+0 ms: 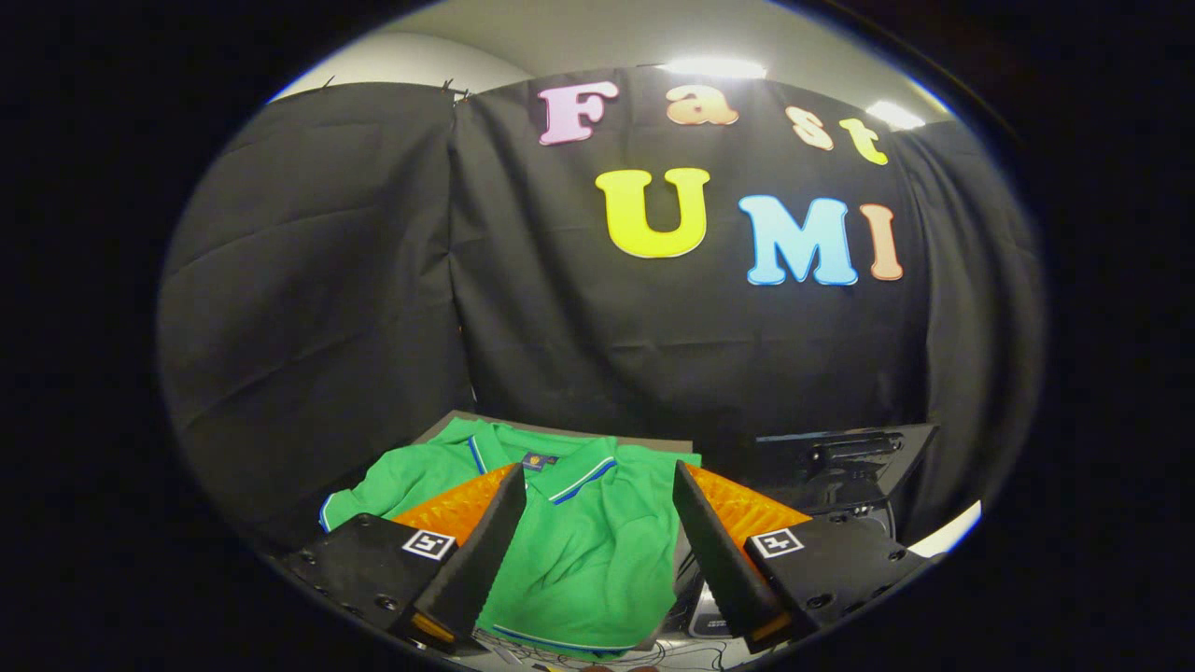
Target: Put the clothes into the washing machine and then close the washing machine lid.
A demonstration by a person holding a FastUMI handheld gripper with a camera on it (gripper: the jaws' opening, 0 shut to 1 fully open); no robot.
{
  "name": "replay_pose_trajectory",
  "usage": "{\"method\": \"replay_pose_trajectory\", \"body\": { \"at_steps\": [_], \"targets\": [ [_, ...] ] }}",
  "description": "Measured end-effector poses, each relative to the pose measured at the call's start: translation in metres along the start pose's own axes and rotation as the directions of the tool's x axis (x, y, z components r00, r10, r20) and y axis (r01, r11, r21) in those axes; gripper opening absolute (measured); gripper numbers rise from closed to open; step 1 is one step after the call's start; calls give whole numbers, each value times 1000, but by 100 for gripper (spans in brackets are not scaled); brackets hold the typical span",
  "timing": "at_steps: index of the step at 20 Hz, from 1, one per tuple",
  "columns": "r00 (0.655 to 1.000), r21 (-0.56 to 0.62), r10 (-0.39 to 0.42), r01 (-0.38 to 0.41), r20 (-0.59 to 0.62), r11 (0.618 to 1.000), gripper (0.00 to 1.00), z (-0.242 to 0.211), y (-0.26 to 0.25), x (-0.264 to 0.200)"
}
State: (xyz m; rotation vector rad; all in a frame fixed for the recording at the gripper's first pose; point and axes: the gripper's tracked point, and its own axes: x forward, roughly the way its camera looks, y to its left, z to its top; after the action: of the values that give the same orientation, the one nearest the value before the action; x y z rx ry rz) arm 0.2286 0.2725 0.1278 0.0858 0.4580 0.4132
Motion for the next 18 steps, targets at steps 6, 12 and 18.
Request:
{"method": "replay_pose_trajectory", "body": {
  "at_steps": [6, 12, 18],
  "targets": [
    [989, -17, 47, -50, -137, 999, 98, -26, 41, 33],
    [964, -44, 62, -75, -257, 996, 98, -54, 72, 57],
    [947, -47, 54, -72, -318, 996, 98, -80, 88, 72]
  ]
}}
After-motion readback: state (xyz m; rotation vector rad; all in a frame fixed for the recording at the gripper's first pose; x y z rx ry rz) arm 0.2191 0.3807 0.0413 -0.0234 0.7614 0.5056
